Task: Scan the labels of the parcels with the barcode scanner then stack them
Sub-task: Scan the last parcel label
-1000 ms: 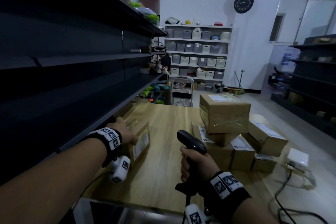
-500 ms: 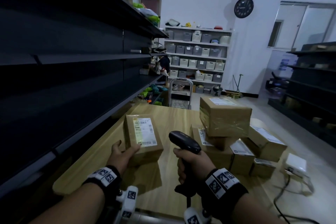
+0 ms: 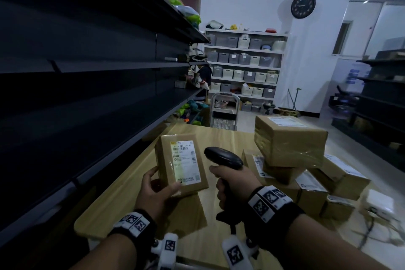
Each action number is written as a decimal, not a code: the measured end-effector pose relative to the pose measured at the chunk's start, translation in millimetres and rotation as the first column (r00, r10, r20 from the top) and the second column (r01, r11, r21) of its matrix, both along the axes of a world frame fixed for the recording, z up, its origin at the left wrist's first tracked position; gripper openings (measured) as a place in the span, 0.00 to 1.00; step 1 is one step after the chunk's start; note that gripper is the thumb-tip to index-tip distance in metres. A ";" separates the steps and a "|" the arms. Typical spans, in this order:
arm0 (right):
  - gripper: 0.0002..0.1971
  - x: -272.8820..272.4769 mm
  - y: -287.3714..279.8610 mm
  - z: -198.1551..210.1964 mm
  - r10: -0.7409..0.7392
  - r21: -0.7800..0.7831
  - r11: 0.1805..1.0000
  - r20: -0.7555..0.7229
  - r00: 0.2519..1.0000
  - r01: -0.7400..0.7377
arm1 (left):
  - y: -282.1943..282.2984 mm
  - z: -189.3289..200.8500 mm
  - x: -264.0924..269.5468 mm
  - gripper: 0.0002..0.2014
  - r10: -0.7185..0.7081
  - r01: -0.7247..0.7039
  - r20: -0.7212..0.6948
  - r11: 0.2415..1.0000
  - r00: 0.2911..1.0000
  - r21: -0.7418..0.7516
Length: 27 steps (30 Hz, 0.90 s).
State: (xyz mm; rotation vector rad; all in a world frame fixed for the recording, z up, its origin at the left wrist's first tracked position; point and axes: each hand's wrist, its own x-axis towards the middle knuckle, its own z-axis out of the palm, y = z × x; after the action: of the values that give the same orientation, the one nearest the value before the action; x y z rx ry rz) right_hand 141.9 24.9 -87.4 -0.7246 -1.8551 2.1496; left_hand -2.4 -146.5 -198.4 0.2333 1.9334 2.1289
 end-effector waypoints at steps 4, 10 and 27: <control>0.14 -2.1 -4.4 2.0 -0.004 0.049 0.999 0.012 1.000 0.004 | 0.6 -2.8 -4.2 0.44 0.005 -0.005 -0.012 1.000 1.000 0.031; 0.12 0.0 -7.3 2.2 0.019 0.072 0.997 0.029 0.999 -0.021 | 1.2 -6.7 -7.1 0.46 0.015 -0.014 -0.041 1.000 0.999 0.014; 0.12 16.2 -10.3 -2.4 0.095 0.083 0.991 0.065 0.993 -0.100 | 1.4 -4.1 -1.8 0.40 0.017 -0.017 -0.084 1.000 0.996 0.008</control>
State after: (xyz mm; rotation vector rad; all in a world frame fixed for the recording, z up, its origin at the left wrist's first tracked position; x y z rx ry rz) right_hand 158.0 14.6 -89.7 -0.7022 -2.0412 2.1117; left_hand -4.2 -145.1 -202.5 0.3135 1.9803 2.1705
